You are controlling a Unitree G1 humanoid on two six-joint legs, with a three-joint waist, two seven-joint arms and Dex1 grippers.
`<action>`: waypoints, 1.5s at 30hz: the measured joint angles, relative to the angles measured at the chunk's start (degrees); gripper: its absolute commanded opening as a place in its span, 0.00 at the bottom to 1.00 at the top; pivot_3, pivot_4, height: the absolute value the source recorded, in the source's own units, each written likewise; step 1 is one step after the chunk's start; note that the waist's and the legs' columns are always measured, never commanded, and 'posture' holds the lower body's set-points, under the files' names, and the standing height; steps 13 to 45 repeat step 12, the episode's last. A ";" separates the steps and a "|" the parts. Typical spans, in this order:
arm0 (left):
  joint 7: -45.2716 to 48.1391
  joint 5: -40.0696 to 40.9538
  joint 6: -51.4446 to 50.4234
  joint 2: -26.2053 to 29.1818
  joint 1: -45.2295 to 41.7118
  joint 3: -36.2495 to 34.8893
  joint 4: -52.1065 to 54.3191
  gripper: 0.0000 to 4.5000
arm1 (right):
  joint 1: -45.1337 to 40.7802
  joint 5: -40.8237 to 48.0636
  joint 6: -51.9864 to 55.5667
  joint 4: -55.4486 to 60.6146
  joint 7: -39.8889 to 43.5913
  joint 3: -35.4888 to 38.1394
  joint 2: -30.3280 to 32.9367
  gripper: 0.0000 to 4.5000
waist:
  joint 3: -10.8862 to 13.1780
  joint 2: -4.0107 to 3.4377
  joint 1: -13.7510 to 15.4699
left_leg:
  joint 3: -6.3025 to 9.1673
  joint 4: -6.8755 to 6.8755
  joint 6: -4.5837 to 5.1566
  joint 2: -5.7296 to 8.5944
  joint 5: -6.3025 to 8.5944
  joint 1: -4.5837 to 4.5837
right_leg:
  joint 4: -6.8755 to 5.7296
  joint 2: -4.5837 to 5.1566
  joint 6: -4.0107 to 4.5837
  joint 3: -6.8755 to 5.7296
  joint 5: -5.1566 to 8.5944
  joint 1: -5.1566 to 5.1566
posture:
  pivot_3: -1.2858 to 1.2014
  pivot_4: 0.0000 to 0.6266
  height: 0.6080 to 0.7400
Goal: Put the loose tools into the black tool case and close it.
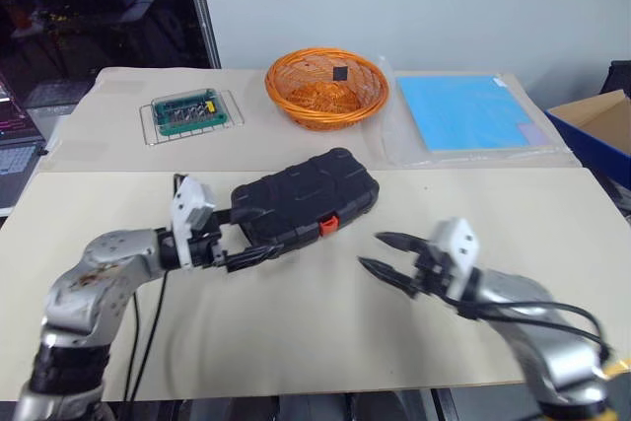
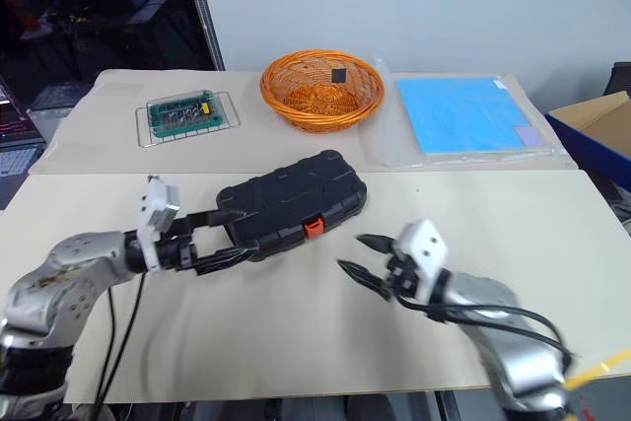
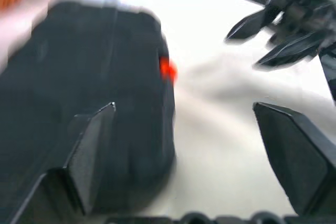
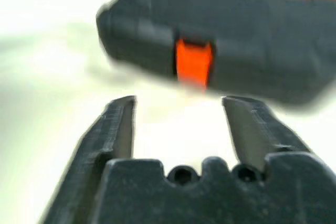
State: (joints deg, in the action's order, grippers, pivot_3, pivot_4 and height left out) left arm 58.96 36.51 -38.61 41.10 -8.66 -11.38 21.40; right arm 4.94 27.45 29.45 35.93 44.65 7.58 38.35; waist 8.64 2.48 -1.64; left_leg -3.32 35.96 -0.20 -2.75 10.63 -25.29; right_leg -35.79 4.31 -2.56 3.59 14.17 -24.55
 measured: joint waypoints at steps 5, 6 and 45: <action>1.77 2.85 -0.31 3.90 11.96 -7.29 3.76 1.00 | 12.32 5.86 3.18 5.23 4.19 17.28 5.69 0.99 | 0.14 0.13 0.59 | -0.07 0.31 -0.02 -0.10 -0.02 0.36 | -0.03 0.02 0.11 -0.02 0.42 0.37 | 0.52 0.24 1.00; 2.31 3.04 0.01 4.37 14.73 -8.78 4.25 1.00 | 14.69 6.58 3.27 5.44 5.15 20.67 6.13 0.99 | 0.14 0.13 0.65 | -0.08 0.34 -0.03 -0.13 -0.02 0.40 | -0.04 0.05 0.16 -0.02 0.39 0.39 | 0.52 0.24 1.00; 3.00 3.01 2.91 4.55 22.12 -12.80 4.27 1.00 | 19.05 7.71 3.34 5.90 7.73 29.23 7.29 0.99 | 0.22 0.24 0.81 | 0.00 0.36 -0.54 -0.23 0.28 0.94 | 0.03 0.29 0.28 0.03 0.31 0.42 | 0.52 0.24 1.00</action>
